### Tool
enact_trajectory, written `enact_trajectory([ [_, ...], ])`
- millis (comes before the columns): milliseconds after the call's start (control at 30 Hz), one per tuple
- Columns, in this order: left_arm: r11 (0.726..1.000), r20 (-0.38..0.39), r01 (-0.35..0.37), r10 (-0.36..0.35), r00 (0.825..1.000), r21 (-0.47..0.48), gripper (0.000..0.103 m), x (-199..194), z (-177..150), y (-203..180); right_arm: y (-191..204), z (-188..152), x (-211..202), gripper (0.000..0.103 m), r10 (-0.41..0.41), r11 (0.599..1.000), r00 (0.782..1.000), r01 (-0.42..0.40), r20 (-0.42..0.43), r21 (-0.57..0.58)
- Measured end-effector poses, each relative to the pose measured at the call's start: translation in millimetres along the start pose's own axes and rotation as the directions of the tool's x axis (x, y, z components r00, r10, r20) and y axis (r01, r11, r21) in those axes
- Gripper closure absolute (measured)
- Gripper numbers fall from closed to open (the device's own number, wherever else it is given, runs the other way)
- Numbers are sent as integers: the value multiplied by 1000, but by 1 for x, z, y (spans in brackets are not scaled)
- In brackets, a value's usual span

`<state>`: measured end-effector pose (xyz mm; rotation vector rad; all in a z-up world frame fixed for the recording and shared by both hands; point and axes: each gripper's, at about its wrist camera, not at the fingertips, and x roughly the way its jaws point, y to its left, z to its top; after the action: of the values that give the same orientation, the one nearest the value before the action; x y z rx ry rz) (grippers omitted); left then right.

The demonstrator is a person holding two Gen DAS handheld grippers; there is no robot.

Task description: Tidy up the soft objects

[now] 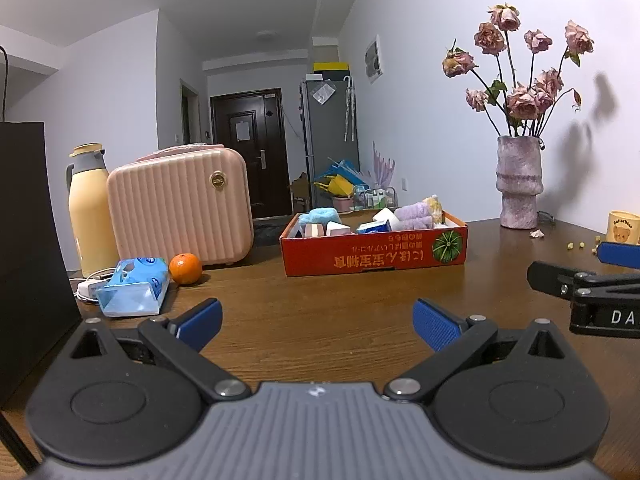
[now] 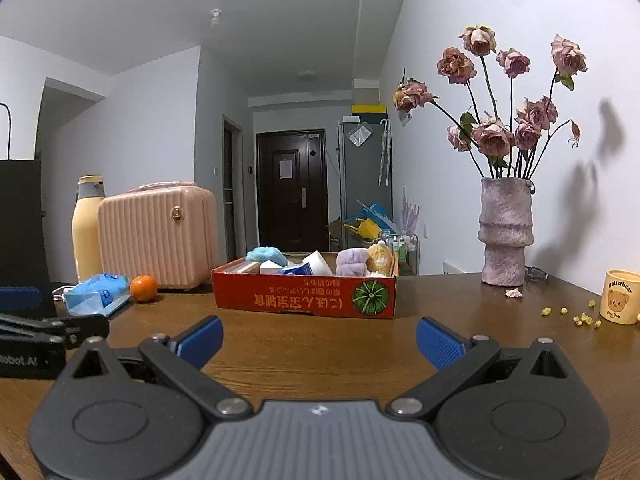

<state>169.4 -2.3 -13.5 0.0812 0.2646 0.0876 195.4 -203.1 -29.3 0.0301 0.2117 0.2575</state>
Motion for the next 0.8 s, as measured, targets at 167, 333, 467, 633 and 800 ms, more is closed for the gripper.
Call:
enact_trajectory([
  [167,1000,3,-1,1,1000,-3,0,0,0,-1,1,1,-1,0,2,1000,1000,-2,7,0],
  [333,1000,9,5,-5,1000,-2,0,-1,0,0,0,1,-1,0,1,1000,1000,-1,6,0],
  [467,1000,12,6,-6,1000,-1,0,-1,-1,0,0,1,-1,0,2,1000,1000,-2,7,0],
  [633,1000,17,6,-6,1000,2,0,-2,-1,-1,0,1,-1,0,2,1000,1000,-2,6,-1],
  [800,1000,17,7,-7,1000,2,0,-2,-1,-1,1,1,-1,0,2,1000,1000,-2,6,0],
])
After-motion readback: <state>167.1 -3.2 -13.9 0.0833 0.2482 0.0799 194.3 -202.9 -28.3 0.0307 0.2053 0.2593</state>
